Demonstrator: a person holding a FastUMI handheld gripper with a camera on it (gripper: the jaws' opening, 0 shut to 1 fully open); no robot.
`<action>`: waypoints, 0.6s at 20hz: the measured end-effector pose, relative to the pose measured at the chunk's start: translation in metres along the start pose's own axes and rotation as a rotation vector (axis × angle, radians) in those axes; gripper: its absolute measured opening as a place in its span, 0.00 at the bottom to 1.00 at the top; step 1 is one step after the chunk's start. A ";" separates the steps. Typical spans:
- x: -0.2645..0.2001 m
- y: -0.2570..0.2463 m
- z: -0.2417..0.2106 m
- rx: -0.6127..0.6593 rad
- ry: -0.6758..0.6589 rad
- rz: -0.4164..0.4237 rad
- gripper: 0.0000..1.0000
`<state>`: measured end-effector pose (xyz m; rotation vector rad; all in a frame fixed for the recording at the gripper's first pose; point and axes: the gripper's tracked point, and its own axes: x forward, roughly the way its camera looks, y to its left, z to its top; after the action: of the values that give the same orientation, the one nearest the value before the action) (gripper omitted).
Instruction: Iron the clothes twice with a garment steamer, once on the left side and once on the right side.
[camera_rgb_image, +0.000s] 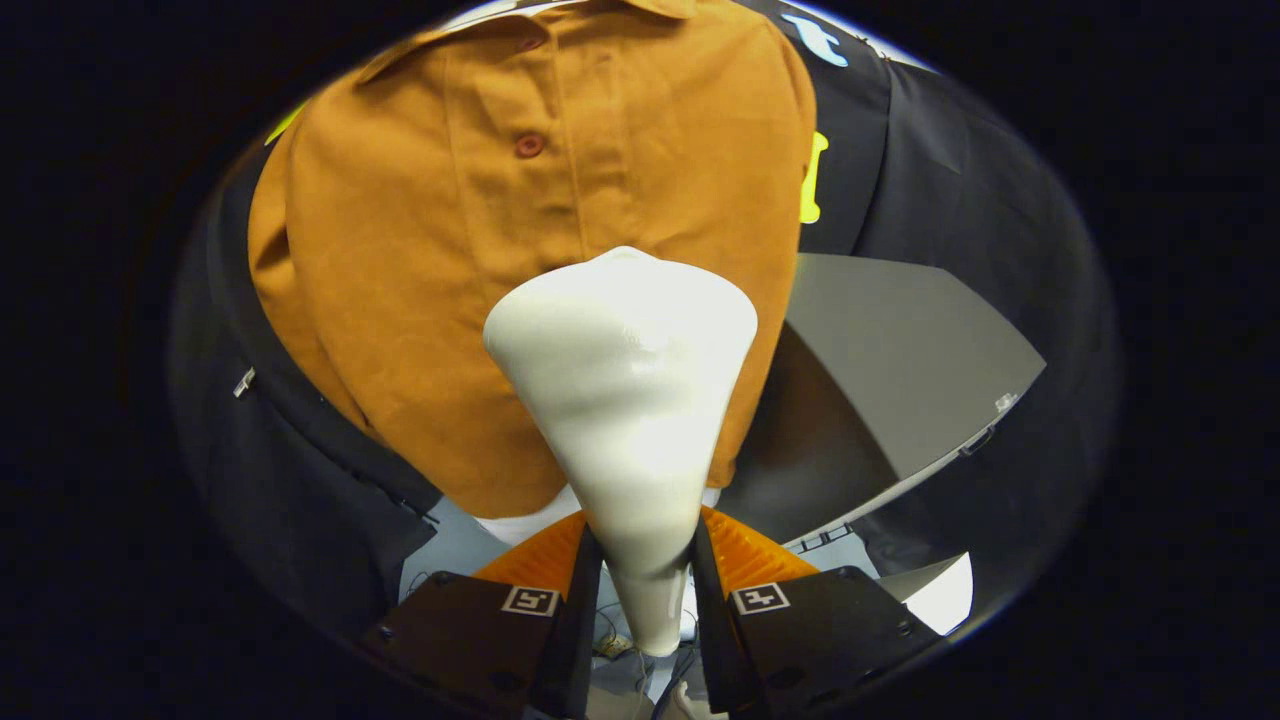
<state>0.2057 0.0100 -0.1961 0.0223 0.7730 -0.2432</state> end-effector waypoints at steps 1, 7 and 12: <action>-0.006 -0.008 0.007 -0.001 -0.021 0.002 0.48; -0.038 -0.067 0.056 -0.010 -0.153 0.005 0.48; -0.080 -0.091 0.093 -0.011 -0.299 0.044 0.48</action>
<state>0.1937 -0.0722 -0.0675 -0.0076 0.4755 -0.1952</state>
